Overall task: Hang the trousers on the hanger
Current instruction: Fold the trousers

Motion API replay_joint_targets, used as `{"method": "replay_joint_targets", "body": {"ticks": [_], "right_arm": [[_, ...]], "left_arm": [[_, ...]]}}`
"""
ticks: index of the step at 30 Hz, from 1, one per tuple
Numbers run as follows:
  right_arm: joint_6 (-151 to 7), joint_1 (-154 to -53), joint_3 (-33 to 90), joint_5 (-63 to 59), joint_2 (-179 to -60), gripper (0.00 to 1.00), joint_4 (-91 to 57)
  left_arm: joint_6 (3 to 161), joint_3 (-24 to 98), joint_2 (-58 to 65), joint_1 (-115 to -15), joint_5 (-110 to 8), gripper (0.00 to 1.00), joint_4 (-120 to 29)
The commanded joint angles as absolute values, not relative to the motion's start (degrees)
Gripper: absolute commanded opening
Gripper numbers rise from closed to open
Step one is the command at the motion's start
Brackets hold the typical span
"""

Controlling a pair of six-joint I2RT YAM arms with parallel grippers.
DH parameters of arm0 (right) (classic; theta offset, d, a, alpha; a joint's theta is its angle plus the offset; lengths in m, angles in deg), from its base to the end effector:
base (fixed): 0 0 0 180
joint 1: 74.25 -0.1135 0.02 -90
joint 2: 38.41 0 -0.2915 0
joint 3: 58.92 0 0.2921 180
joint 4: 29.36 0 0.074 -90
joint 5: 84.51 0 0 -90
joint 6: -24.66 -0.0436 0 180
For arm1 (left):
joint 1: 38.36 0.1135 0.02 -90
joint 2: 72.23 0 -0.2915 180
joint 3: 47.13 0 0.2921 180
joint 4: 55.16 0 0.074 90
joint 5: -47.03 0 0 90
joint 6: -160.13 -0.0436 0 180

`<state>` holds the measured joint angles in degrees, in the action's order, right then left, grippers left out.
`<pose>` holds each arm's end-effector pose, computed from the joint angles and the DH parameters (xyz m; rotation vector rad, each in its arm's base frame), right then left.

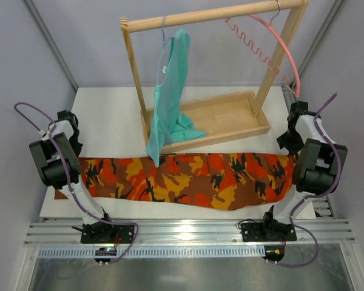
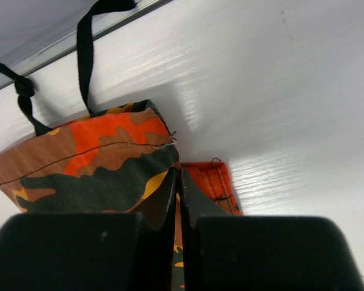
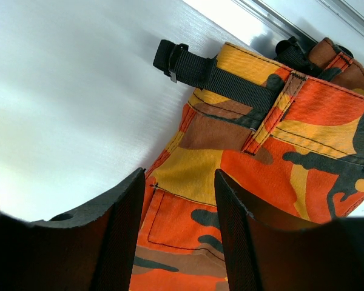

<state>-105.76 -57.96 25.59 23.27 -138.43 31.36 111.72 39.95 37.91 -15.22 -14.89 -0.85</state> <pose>0.3607 -0.1193 0.2102 1.3868 2.4575 -0.3603 0.3724 0.1815 0.1630 -1.5529 2.3066 0.6368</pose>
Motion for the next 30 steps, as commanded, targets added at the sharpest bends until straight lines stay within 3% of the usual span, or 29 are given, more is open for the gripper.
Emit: {"method": "replay_joint_targets", "body": {"ticks": [1, 13, 30], "right_arm": [[-105.2, -57.9, 27.5, 23.2, -138.7, 0.53, 30.7], [-105.8, -57.8, 27.0, 22.1, -138.4, 0.53, 30.7], [-104.7, -57.8, 26.3, 22.0, -136.6, 0.53, 30.9]], "left_arm": [[112.8, 40.4, 34.4, -15.1, -10.9, 0.00, 2.6], [118.6, 31.3, 20.5, -24.7, -5.7, 0.01, 2.7], [121.0, 37.5, 26.3, -29.7, -2.6, 0.00, 6.2]]}}
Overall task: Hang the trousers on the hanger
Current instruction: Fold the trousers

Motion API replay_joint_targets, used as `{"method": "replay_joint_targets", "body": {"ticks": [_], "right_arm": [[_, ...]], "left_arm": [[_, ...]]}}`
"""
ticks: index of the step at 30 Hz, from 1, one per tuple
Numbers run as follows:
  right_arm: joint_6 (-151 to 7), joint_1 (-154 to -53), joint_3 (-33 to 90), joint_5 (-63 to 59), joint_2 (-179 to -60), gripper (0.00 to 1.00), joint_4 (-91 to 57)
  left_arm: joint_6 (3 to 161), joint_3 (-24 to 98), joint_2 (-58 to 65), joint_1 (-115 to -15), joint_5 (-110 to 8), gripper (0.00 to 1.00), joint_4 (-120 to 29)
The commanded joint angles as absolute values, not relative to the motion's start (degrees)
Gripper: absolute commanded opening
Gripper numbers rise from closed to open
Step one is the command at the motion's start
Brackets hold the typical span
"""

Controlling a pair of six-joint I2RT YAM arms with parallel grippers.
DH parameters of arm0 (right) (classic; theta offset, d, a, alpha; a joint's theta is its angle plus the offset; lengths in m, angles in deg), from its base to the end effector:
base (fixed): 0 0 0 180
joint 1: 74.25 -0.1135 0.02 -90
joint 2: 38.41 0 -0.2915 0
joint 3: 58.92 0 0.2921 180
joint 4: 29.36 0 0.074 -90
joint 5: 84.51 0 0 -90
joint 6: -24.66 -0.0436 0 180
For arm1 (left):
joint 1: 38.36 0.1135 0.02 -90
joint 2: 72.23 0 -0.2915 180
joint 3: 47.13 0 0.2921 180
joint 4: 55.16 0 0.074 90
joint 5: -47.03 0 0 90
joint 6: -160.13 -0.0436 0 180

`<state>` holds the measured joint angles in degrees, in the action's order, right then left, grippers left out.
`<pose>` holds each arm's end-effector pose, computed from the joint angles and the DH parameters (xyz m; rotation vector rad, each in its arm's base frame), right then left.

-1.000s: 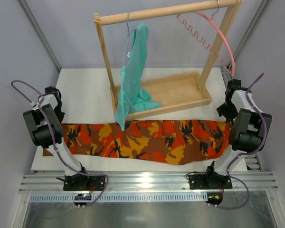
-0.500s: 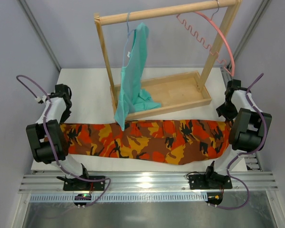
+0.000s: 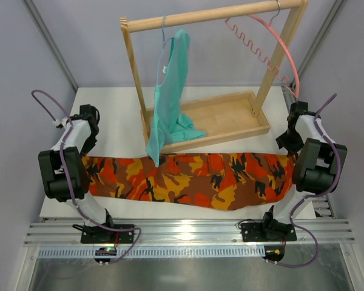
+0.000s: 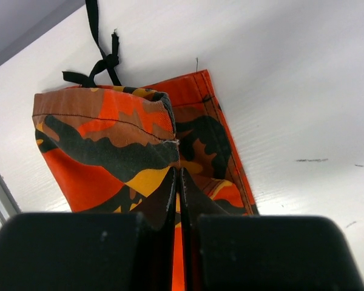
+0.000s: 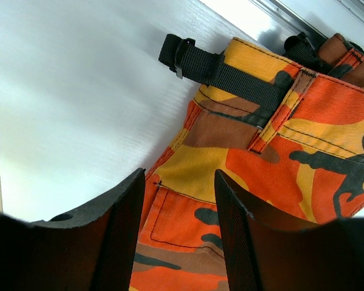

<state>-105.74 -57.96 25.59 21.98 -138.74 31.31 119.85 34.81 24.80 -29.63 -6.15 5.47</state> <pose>0.3616 -0.1186 0.2080 1.3882 2.4709 -0.3315 0.3564 0.0812 0.2212 -1.3659 2.2192 0.6976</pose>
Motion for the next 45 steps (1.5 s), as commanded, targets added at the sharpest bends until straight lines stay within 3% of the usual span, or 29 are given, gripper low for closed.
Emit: {"method": "replay_joint_targets", "body": {"ticks": [1, 5, 8, 15, 20, 24, 29, 37, 41, 45], "right_arm": [[-104.5, -57.8, 26.1, 21.7, -136.4, 0.53, 30.6], [-103.8, -57.8, 24.8, 21.5, -135.5, 0.53, 30.1], [-105.3, -57.7, 25.5, 22.9, -135.3, 0.55, 32.4], [-107.9, -55.6, 26.1, 24.4, -135.4, 0.58, 36.4], [-110.3, -51.8, 25.5, 29.3, -132.8, 0.60, 39.5], [-112.2, -49.6, 24.4, 31.6, -127.9, 0.60, 42.3], [-113.8, -47.0, 18.9, 35.3, -123.3, 0.61, 41.8], [-112.1, -41.8, 6.1, 33.8, -121.6, 0.67, 30.9], [-112.0, -41.6, 4.8, 34.6, -123.7, 0.65, 27.2], [-112.2, -40.1, 2.9, 36.6, -125.1, 0.53, 23.1]], "left_arm": [[120.3, 38.1, 28.3, -29.6, -2.5, 0.01, 5.8], [119.4, 44.3, 33.9, -27.7, -1.9, 0.01, 10.2], [117.6, 44.5, 34.3, -26.4, -2.6, 0.12, 9.3], [114.9, 45.1, 35.9, -22.8, -6.2, 0.11, 8.6], [113.4, 43.0, 31.6, -22.9, -7.8, 0.24, 7.5], [112.5, 40.3, 26.0, -24.2, -10.4, 0.29, 6.3], [112.8, 30.5, 20.6, -25.8, -14.8, 0.35, 1.1], [113.5, 30.6, 23.4, -25.7, -20.3, 0.36, 1.8], [114.3, 30.6, 26.0, -25.3, -22.0, 0.37, 1.4], [114.7, 32.5, 31.9, -24.5, -21.7, 0.37, 2.5]]}}
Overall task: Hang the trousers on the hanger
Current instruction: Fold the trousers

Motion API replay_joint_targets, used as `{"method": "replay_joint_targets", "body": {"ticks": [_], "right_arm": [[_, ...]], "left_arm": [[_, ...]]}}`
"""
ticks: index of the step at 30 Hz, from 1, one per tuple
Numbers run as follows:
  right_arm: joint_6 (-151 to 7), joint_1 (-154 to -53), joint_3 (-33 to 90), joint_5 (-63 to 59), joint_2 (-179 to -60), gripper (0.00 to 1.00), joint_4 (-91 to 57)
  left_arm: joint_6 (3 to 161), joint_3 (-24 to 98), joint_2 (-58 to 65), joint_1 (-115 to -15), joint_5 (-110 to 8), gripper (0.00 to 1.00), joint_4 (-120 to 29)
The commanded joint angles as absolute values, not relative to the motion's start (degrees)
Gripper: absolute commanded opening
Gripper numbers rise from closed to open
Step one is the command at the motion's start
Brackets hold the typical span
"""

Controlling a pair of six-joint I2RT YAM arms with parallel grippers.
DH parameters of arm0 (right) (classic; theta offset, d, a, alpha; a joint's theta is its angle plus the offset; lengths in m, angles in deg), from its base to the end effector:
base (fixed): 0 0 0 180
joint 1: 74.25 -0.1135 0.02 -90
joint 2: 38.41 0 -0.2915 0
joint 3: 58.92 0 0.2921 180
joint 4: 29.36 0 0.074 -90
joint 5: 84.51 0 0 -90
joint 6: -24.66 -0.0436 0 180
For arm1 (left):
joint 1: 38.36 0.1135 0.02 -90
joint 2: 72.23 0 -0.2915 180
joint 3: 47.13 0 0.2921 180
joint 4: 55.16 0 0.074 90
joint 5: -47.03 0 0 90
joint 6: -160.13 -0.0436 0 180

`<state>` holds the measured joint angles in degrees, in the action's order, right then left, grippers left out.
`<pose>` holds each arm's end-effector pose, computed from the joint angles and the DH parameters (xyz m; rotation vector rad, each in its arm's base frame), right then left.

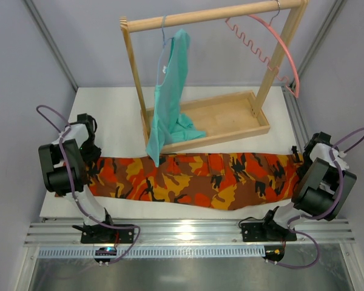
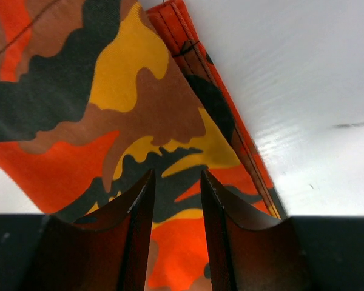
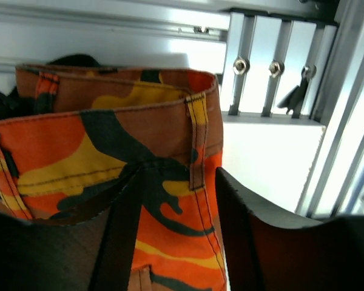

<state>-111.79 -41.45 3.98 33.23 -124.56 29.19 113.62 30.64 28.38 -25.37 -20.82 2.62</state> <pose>0.2285 -0.1714 0.1776 1.8675 2.1759 -0.6785 0.3486 0.0973 0.1738 -1.3866 2.4851 0.4760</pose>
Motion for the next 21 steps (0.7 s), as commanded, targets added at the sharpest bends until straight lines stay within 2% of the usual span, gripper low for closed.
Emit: {"method": "replay_joint_targets", "body": {"ticks": [1, 3, 6, 7, 8, 9, 14, 21], "right_arm": [[-111.9, -39.7, 1.6, 36.3, -125.2, 0.51, 22.0], [-111.4, -38.7, 0.2, 35.7, -125.7, 0.49, 19.0], [-111.0, -37.6, -2.6, 34.8, -126.9, 0.36, 14.8], [-110.9, -36.5, -3.6, 34.9, -127.3, 0.28, 14.1], [-110.8, -35.7, -3.7, 35.0, -127.5, 0.09, 13.8], [-111.0, -34.8, -3.5, 35.4, -127.4, 0.05, 14.0], [-109.6, -30.0, -4.5, 29.3, -124.6, 0.04, 11.8], [-110.6, -24.5, -4.1, 31.0, -118.3, 0.04, 12.8]], "left_arm": [[114.7, 32.8, 32.9, -24.1, -21.6, 0.37, 2.7], [115.0, 33.5, 34.5, -23.6, -20.9, 0.36, 3.4], [114.8, 33.4, 36.0, -23.2, -20.6, 0.36, 2.7], [114.8, 33.5, 36.8, -22.9, -20.3, 0.36, 2.6], [114.8, 33.5, 37.3, -22.7, -20.2, 0.37, 2.7], [114.6, 33.8, 37.7, -22.5, -20.1, 0.36, 2.9], [114.1, 34.9, 39.3, -21.3, -19.0, 0.36, 3.3], [113.6, 36.2, 40.5, -19.9, -17.9, 0.37, 3.7]]}}
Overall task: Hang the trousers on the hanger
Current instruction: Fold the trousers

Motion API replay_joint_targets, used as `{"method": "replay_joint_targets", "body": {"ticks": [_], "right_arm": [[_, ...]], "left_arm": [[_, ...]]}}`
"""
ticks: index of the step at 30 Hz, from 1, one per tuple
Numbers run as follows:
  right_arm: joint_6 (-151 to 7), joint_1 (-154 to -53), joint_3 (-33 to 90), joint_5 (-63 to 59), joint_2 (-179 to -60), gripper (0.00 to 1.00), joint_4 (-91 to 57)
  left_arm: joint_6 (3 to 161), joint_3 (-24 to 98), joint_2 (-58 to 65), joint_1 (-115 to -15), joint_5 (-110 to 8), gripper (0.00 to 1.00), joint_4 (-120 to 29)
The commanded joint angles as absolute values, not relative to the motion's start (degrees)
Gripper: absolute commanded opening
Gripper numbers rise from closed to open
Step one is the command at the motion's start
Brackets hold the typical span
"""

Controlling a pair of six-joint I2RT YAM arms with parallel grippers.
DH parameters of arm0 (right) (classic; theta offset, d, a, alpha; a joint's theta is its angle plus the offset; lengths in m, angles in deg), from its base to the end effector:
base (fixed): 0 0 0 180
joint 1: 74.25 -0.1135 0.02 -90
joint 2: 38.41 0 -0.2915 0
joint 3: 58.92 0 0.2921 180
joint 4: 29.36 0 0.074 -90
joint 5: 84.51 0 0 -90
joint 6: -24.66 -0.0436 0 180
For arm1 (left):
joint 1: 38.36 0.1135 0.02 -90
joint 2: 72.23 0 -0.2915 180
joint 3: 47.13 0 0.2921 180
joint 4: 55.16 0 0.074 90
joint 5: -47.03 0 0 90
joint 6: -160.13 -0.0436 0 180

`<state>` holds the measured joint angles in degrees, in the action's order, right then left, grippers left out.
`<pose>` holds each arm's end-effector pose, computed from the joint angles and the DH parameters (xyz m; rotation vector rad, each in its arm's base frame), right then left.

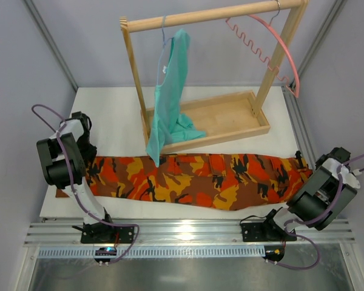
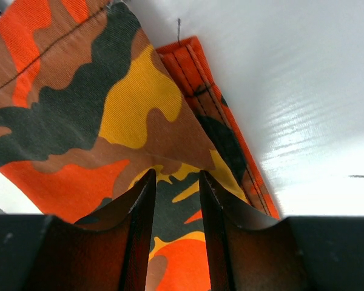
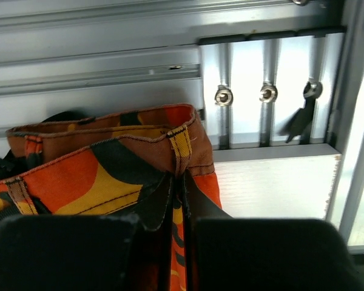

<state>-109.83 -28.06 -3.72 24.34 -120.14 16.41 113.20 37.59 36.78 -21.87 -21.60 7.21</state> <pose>0.1798 -0.2078 0.1617 2.0435 1.9176 -0.4715 0.3674 0.1253 0.1545 -1.4816 2.5563 0.5227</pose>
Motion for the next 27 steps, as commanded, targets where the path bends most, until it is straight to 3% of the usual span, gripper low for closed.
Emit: {"method": "replay_joint_targets", "body": {"ticks": [1, 9, 11, 12, 14, 19, 27], "right_arm": [[-111.5, -24.0, -3.7, 32.2, -118.4, 0.04, 13.5], [-111.4, -22.3, -1.3, 29.8, -120.3, 0.04, 17.1], [-111.0, -22.4, 1.4, 26.7, -121.3, 0.16, 18.9], [-110.5, -22.4, 2.2, 25.3, -121.4, 0.31, 20.3], [-110.6, -24.3, 4.9, 24.0, -120.6, 0.39, 22.1], [-112.8, -33.1, 6.8, 24.7, -117.5, 0.49, 24.2], [-112.6, -42.5, 13.8, 26.0, -122.9, 0.56, 26.3]], "left_arm": [[113.6, 36.2, 40.4, -19.9, -17.9, 0.37, 3.5], [113.8, 36.4, 40.4, -19.8, -17.7, 0.37, 3.7], [113.7, 36.5, 40.0, -19.8, -18.3, 0.37, 3.6], [113.6, 36.4, 39.7, -19.9, -18.4, 0.38, 3.2], [113.6, 36.1, 39.4, -19.9, -18.9, 0.38, 2.7], [114.2, 35.7, 40.0, -20.1, -20.4, 0.39, 2.1], [114.0, 35.2, 39.7, -20.1, -21.0, 0.39, 2.0]]}}
